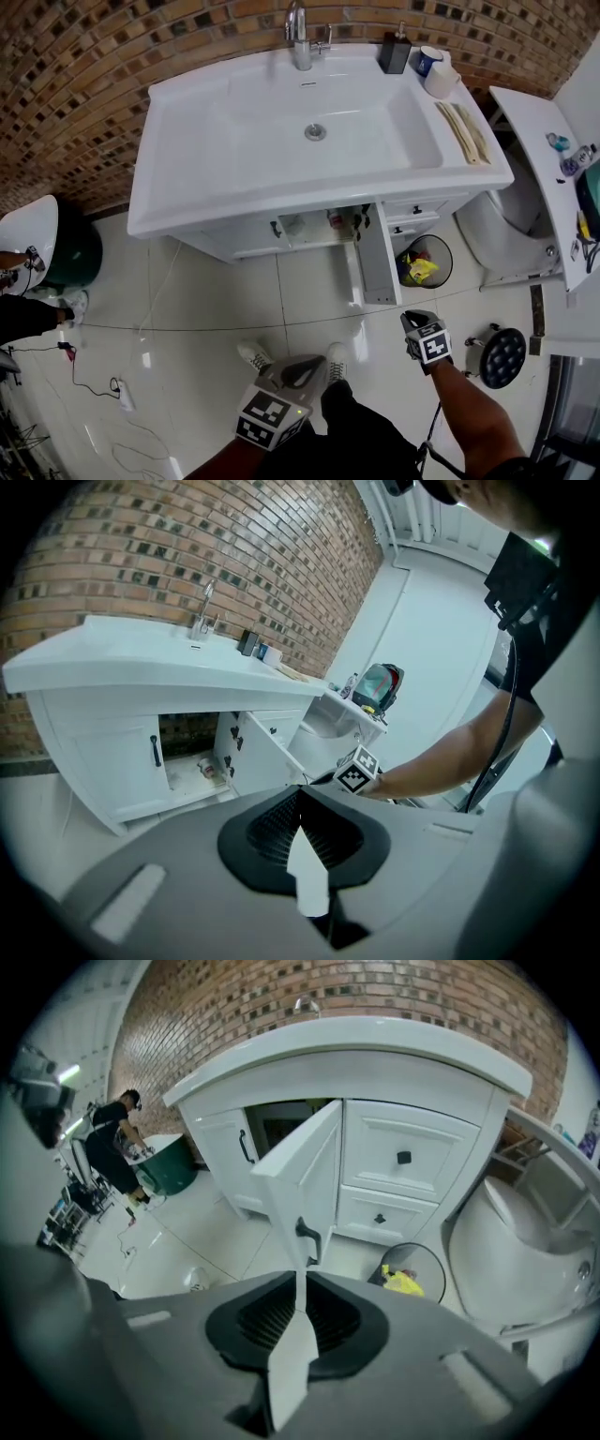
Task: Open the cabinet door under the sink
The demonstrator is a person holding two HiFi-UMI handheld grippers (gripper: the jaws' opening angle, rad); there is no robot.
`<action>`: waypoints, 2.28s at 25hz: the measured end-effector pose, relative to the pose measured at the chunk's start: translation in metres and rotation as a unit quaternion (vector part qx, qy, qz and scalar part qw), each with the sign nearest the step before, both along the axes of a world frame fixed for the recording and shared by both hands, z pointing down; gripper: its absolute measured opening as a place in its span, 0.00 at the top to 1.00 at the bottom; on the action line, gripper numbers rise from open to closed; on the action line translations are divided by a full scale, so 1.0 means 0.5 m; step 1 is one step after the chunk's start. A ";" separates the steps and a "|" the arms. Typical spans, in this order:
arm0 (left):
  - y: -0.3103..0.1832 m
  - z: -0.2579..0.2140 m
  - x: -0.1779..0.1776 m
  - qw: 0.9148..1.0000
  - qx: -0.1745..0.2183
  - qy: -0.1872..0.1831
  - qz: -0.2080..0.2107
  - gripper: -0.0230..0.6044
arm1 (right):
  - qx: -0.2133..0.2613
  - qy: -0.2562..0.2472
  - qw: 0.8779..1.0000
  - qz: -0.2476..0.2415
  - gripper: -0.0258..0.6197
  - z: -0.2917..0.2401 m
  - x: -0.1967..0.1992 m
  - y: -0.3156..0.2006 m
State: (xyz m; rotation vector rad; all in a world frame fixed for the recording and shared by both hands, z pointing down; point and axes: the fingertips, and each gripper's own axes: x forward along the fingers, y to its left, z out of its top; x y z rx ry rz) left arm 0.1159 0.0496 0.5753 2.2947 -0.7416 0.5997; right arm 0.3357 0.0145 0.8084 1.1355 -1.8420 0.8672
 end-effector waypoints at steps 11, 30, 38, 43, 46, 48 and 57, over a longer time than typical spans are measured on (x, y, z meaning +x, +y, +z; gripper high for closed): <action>-0.011 -0.148 -0.062 0.998 0.037 0.003 -0.054 0.94 | 0.099 -0.251 0.963 -0.004 0.96 -0.485 -0.174 -0.001; 0.126 -0.320 -0.260 0.994 0.078 0.058 -0.054 0.94 | 0.211 -0.299 0.931 -0.001 0.96 -0.791 -0.424 0.192; 0.172 -0.332 -0.329 0.993 0.089 0.082 -0.009 0.94 | 0.228 -0.271 0.935 0.030 0.96 -0.818 -0.522 0.285; 0.197 -0.346 -0.351 0.991 0.096 0.086 -0.027 0.94 | 0.228 -0.258 0.939 -0.008 0.96 -0.830 -0.561 0.310; 0.206 -0.346 -0.353 0.991 0.100 0.082 -0.039 0.94 | 0.220 -0.264 0.939 -0.017 0.96 -0.831 -0.564 0.300; 0.206 -0.350 -0.353 0.989 0.100 0.086 -0.059 0.94 | 0.215 -0.263 0.940 -0.037 0.96 -0.833 -0.565 0.295; 0.216 -0.357 -0.319 0.987 0.106 0.085 -0.082 0.94 | 0.209 -0.269 0.937 -0.075 0.96 -0.831 -0.543 0.283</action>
